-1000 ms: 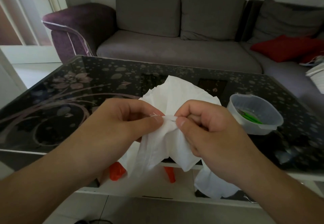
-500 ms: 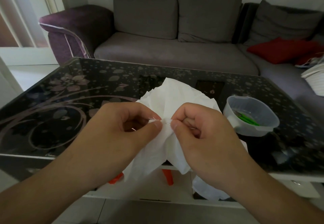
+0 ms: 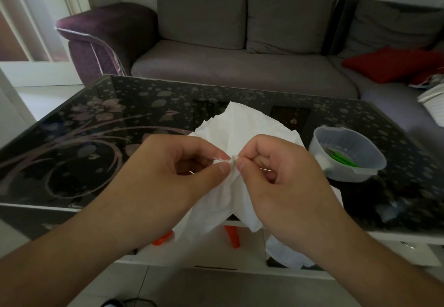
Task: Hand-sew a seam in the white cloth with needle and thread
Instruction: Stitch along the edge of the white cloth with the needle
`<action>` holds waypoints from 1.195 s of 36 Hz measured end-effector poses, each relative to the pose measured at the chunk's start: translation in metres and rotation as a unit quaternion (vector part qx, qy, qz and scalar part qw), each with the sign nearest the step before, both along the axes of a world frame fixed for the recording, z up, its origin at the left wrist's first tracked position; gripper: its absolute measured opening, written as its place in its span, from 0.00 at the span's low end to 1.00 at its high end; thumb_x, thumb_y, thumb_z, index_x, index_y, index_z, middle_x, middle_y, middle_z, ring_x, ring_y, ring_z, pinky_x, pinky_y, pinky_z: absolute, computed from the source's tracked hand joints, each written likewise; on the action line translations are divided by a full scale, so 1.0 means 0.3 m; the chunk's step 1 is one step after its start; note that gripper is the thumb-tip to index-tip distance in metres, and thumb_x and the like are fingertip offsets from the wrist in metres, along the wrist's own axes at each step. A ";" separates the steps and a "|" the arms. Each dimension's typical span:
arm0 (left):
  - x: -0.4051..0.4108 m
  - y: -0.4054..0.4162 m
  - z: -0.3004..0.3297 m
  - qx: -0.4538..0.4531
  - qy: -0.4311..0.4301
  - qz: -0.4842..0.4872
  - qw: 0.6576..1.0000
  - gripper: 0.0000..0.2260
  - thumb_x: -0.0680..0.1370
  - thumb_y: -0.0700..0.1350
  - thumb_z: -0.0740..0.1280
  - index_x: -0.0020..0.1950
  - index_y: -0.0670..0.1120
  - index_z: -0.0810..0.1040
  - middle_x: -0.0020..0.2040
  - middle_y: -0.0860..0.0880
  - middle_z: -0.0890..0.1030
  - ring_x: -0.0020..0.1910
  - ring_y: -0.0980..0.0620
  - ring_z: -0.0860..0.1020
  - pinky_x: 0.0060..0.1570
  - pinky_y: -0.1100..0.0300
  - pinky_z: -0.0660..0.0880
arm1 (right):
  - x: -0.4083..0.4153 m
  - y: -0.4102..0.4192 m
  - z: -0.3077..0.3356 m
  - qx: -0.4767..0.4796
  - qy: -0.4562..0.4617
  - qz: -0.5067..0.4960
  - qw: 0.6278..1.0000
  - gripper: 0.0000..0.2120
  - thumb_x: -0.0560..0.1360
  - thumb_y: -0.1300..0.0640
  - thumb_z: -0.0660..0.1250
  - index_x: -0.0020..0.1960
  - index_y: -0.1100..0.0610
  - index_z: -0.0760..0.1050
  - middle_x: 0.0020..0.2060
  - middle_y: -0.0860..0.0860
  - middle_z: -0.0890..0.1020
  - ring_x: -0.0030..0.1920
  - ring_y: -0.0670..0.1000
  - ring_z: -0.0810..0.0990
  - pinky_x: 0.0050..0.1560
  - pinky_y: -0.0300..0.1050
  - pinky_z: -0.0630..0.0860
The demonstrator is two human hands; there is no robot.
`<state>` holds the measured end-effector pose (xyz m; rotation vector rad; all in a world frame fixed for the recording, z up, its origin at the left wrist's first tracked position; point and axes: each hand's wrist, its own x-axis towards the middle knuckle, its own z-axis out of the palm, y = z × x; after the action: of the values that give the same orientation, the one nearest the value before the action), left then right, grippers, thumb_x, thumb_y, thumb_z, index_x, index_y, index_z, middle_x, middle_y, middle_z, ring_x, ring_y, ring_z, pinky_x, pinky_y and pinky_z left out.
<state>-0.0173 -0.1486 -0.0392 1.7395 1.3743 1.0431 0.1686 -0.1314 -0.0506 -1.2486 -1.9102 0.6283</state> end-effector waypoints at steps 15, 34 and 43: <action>-0.001 0.004 0.006 0.012 0.006 0.007 1.000 0.10 0.71 0.58 0.69 0.47 0.57 0.85 0.43 0.59 0.86 0.46 0.59 0.85 0.46 0.62 0.83 | -0.006 -0.002 0.020 -0.063 0.036 0.006 0.997 0.08 0.82 0.53 0.66 0.46 0.48 0.80 0.35 0.43 0.82 0.40 0.40 0.81 0.38 0.27 0.72; 0.009 0.001 0.016 -0.021 -0.005 0.020 1.000 0.10 0.74 0.55 0.66 0.46 0.55 0.85 0.43 0.58 0.86 0.45 0.59 0.84 0.44 0.66 0.76 | 0.024 0.007 0.043 -0.167 0.193 0.108 0.961 0.11 0.82 0.65 0.63 0.45 0.59 0.82 0.25 0.53 0.67 0.26 0.50 0.63 0.26 0.44 0.63; 0.007 0.001 0.023 -0.041 -0.008 0.006 0.999 0.10 0.74 0.56 0.66 0.44 0.55 0.85 0.42 0.58 0.86 0.44 0.59 0.84 0.46 0.65 0.74 | 0.035 0.014 0.034 -0.217 0.240 0.139 0.936 0.09 0.82 0.67 0.62 0.47 0.64 0.80 0.26 0.55 0.63 0.27 0.50 0.60 0.25 0.42 0.63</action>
<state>-0.0152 -0.1484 -0.0322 1.6612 1.3992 0.9918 0.1792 -0.1273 -0.0404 -0.9545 -1.5818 1.4257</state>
